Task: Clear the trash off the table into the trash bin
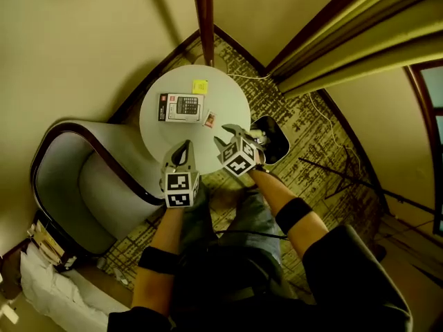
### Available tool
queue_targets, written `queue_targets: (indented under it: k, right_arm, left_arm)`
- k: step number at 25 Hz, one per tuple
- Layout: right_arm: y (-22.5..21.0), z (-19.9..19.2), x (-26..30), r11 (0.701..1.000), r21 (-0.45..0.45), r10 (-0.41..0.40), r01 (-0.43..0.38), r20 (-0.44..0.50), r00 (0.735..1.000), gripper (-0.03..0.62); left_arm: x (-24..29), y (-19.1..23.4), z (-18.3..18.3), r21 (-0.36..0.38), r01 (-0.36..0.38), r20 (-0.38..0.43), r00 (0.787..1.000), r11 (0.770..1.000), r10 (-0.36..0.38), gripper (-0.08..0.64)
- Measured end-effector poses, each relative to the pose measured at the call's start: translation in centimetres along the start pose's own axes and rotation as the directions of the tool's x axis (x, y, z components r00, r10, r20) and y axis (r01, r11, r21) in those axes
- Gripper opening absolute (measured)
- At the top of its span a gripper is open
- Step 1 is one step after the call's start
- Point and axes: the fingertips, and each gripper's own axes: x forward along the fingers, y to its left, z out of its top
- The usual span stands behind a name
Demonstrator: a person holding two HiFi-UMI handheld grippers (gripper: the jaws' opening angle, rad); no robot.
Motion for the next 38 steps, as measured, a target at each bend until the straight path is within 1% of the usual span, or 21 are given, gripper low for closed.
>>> queue_targets:
  k: [1, 2, 3, 4, 5, 6, 13, 21, 25, 28, 30, 33, 35, 36, 37, 38]
  right_arm:
    - [-0.1, -0.3, 1.2, 1.000, -0.009, 0.011, -0.011, -0.013, 1.000, 0.209]
    - [-0.2, -0.5, 2.4, 1.000, -0.017, 0.021, -0.021, -0.025, 0.999, 0.222]
    - [-0.3, -0.8, 3.6, 0.999, -0.022, 0.029, -0.030, -0.037, 0.999, 0.222]
    - [-0.4, -1.1, 4.7, 0.999, -0.023, 0.037, -0.038, -0.050, 0.998, 0.243]
    - [-0.6, -1.3, 5.8, 0.999, -0.023, 0.043, -0.045, -0.062, 0.997, 0.279]
    - [-0.8, -1.7, 6.9, 0.999, -0.019, 0.049, -0.050, -0.076, 0.996, 0.290]
    - [-2.5, -3.7, 12.4, 0.998, -0.006, 0.058, -0.059, -0.135, 0.989, 0.290]
    - [-2.7, -4.9, 15.3, 0.997, 0.002, 0.071, -0.071, -0.176, 0.982, 0.288]
    - [-2.4, -5.6, 16.4, 0.997, 0.012, 0.074, -0.073, -0.180, 0.981, 0.296]
    - [-2.3, -5.4, 16.1, 0.997, -0.015, 0.076, -0.080, -0.194, 0.978, 0.284]
    - [-2.2, -5.1, 15.8, 0.996, -0.022, 0.078, -0.084, -0.194, 0.978, 0.264]
    - [-1.6, -5.6, 15.9, 0.995, -0.010, 0.094, -0.098, -0.193, 0.977, 0.189]
    - [-1.4, -5.7, 15.7, 0.995, 0.003, 0.100, -0.101, -0.191, 0.977, 0.169]
    - [-1.4, -5.7, 15.5, 0.995, 0.007, 0.098, -0.098, -0.189, 0.977, 0.152]
    - [-1.4, -5.7, 15.3, 0.996, 0.007, 0.092, -0.092, -0.186, 0.978, 0.112]
    - [-1.5, -5.6, 15.1, 0.996, 0.006, 0.086, -0.086, -0.182, 0.980, 0.097]
  left_arm:
    - [0.5, 0.3, -0.2, -0.004, 0.000, -0.004, 1.000, 1.000, 0.000, 0.001]
    - [1.1, 0.5, -0.4, -0.006, 0.000, -0.007, 1.000, 1.000, 0.000, 0.001]
    - [1.6, 0.8, -0.7, -0.008, 0.000, -0.010, 1.000, 1.000, 0.000, 0.001]
    - [2.1, 1.0, -0.9, -0.010, -0.001, -0.013, 1.000, 1.000, 0.001, 0.001]
    - [2.5, 1.3, -1.1, -0.014, -0.002, -0.015, 1.000, 1.000, 0.002, 0.001]
    - [3.0, 1.5, -1.4, -0.018, -0.004, -0.016, 1.000, 1.000, 0.003, 0.001]
    - [5.1, 2.9, -3.1, -0.047, -0.018, -0.027, 0.999, 0.999, 0.017, 0.001]
    - [5.3, 3.9, -5.0, -0.064, -0.026, -0.041, 0.999, 0.998, 0.024, 0.001]
    - [5.0, 4.3, -5.9, -0.071, -0.037, -0.055, 0.998, 0.997, 0.033, 0.001]
    - [4.8, 4.6, -6.3, -0.078, -0.042, -0.061, 0.997, 0.996, 0.037, 0.001]
    - [4.6, 4.7, -6.3, -0.081, -0.045, -0.061, 0.997, 0.996, 0.040, 0.001]
    - [4.6, 4.9, -6.3, -0.086, -0.051, -0.058, 0.997, 0.995, 0.046, 0.001]
    - [4.6, 4.9, -6.4, -0.088, -0.052, -0.058, 0.997, 0.995, 0.047, 0.001]
    - [4.5, 4.9, -6.4, -0.090, -0.053, -0.058, 0.997, 0.995, 0.048, 0.001]
    - [4.5, 4.9, -6.5, -0.092, -0.055, -0.058, 0.997, 0.994, 0.049, 0.001]
    - [4.4, 4.9, -6.5, -0.094, -0.056, -0.058, 0.997, 0.994, 0.051, 0.001]
